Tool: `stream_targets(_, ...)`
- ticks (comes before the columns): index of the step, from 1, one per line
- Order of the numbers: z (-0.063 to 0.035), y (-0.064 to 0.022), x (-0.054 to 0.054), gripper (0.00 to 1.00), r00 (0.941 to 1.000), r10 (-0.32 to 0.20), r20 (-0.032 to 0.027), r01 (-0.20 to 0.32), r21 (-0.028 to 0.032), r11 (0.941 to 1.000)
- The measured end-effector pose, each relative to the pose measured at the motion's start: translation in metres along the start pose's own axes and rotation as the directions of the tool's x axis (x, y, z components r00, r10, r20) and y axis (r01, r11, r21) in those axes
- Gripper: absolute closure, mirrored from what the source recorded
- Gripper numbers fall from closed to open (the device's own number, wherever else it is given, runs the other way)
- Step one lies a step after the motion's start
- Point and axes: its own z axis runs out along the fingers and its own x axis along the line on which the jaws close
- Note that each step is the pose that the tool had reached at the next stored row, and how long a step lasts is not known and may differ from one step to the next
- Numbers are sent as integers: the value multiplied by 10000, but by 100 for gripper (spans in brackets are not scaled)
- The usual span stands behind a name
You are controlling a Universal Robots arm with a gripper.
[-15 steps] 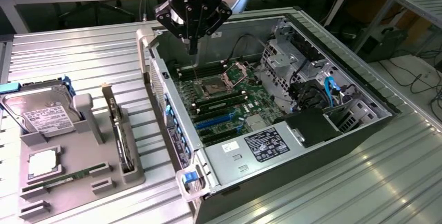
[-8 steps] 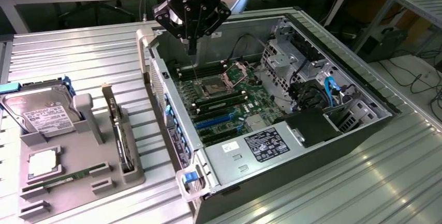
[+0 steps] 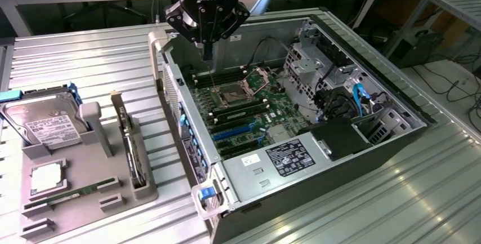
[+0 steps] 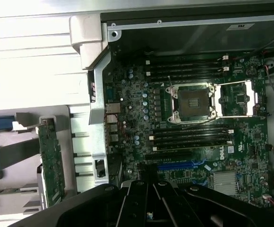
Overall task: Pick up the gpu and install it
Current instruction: 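Reach for the gpu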
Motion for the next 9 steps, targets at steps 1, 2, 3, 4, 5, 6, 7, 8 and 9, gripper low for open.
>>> stream_targets(1,0,0,4,89,10000,0,0,0,1,10000)
stream_targets(2,-1,-1,6,89,10000,1,0,-1,1,10000)
stream_targets(3,-1,-1,8,89,10000,0,-1,0,1,10000)
stream_targets(4,-1,-1,11,89,10000,1,-1,-1,1,10000)
stream_targets(5,0,-1,14,89,10000,1,0,-1,0,10000)
stream_targets(6,0,-2,17,89,10000,1,0,-1,0,10000)
stream_targets(7,-1,-2,20,89,10000,1,0,-1,0,10000)
stream_targets(8,-1,-2,24,89,10000,1,0,-1,1,10000)
stream_targets(9,-1,-3,26,89,10000,1,-1,-1,1,10000)
